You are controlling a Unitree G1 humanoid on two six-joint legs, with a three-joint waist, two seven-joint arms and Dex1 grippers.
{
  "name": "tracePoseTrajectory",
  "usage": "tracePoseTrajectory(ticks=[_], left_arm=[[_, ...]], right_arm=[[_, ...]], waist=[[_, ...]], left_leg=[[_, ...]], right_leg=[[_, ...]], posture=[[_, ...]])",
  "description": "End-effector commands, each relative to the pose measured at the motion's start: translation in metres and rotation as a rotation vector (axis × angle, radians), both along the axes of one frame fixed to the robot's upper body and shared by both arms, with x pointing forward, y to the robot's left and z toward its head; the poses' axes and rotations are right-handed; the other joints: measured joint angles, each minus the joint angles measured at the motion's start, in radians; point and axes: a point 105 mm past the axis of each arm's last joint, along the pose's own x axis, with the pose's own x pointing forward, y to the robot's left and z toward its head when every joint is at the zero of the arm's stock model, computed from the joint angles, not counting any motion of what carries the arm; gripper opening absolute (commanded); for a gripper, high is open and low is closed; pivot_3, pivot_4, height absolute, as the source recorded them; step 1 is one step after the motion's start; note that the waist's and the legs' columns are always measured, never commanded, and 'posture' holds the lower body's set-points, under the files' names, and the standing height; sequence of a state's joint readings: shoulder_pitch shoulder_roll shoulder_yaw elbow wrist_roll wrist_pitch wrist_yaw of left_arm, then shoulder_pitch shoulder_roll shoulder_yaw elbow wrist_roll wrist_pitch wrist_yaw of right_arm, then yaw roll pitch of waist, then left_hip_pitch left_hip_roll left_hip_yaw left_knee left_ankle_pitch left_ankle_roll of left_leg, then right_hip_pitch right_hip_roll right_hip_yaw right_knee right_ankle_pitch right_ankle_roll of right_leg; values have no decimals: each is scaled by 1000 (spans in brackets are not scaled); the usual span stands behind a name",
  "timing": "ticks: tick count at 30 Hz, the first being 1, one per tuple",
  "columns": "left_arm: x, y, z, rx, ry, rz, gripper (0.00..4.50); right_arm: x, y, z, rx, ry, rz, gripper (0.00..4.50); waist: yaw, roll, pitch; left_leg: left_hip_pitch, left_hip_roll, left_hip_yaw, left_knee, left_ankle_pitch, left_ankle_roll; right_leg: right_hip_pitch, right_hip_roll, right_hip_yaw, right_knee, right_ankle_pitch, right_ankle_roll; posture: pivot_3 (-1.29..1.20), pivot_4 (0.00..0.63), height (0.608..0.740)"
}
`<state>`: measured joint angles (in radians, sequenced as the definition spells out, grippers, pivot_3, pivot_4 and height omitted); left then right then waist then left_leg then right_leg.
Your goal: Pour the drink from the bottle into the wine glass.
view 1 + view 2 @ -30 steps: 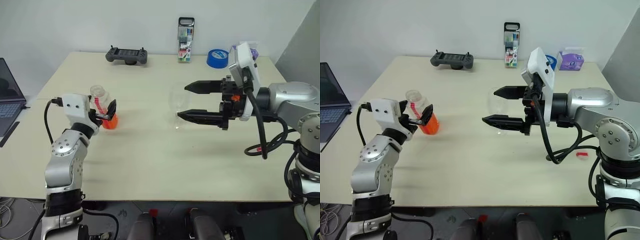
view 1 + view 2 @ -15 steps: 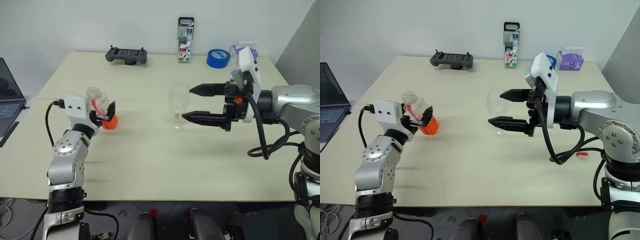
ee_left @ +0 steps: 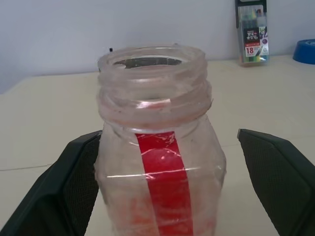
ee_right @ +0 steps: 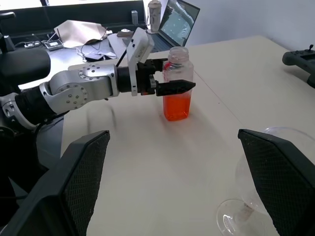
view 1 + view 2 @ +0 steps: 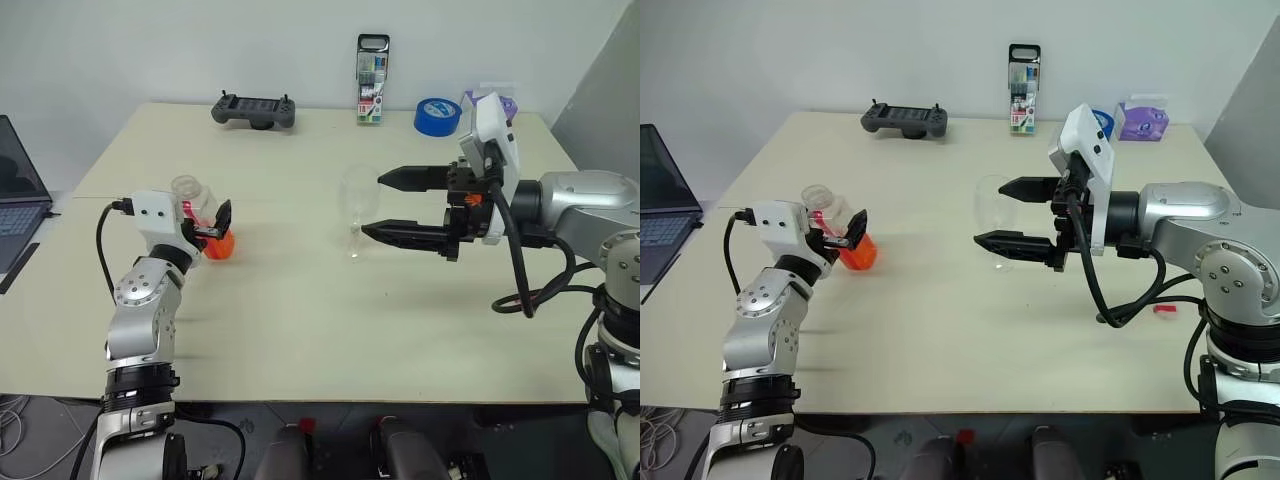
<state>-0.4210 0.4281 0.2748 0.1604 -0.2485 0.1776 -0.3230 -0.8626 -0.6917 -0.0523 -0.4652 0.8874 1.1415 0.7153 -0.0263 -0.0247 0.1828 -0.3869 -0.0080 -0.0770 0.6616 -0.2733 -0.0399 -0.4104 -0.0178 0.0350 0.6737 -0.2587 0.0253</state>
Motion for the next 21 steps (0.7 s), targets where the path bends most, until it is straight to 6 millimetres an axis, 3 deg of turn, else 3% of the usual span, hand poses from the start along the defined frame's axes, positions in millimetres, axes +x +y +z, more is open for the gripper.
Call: tracePoseTrajectory(ticks=[1, 4, 8, 11, 14, 16, 18, 21], left_arm=[[3, -2, 18, 32, -69, -17, 4500], [5, -4, 18, 30, -75, -27, 3914], [5, -6, 21, 30, -93, -40, 2655], [8, -9, 38, 72, -139, -56, 1913], [14, -26, 68, 165, -198, -128, 1898], [19, -63, 98, 350, -275, -239, 1897], [23, -88, 116, 489, -336, -299, 1894], [30, -113, 124, 599, -388, -362, 1887]], right_arm=[[-4, 2, 5, 6, -32, 11, 4455], [-4, 1, 4, 2, -31, 5, 4500], [-2, -2, 7, 22, -48, -24, 4500], [7, -17, 12, 78, -76, -130, 4500], [16, -40, 16, 156, -117, -274, 4500], [18, -66, 24, 286, -177, -392, 4500], [15, -80, 12, 309, -177, -447, 4500], [9, -79, -12, 252, -173, -443, 4500]], waist=[[0, 0, 0], [0, 0, 0], [0, 0, 0], [0, 0, 0], [7, -2, 1], [18, -4, 1], [33, -4, 1], [36, -3, 1]], left_leg=[[0, 0, 0, 0, 0, 0], [0, 0, -1, 0, 0, 0], [0, 0, -1, 0, 0, 0], [-1, 0, -1, 0, 0, 0], [-5, 0, -2, 1, 0, 0], [-8, -1, -3, 2, 0, 0], [-12, -1, -4, 3, 0, 0], [-12, -3, -3, 2, 0, 0]], right_leg=[[0, 0, 0, 0, 0, 0], [0, 0, 0, 0, 0, 0], [0, 0, 1, 0, 0, 0], [0, 0, 1, 0, 0, 0], [-1, 0, -2, 0, 0, 0], [-3, 0, -3, 0, 0, 0], [-5, 1, -8, 0, 0, 0], [-4, 0, -12, -2, 0, 1]], posture=[[0, 150, 740], [0, 150, 740], [0, 150, 740], [0, 150, 740], [0, 150, 740], [0, 150, 740], [0, 150, 740], [0, 150, 740]])
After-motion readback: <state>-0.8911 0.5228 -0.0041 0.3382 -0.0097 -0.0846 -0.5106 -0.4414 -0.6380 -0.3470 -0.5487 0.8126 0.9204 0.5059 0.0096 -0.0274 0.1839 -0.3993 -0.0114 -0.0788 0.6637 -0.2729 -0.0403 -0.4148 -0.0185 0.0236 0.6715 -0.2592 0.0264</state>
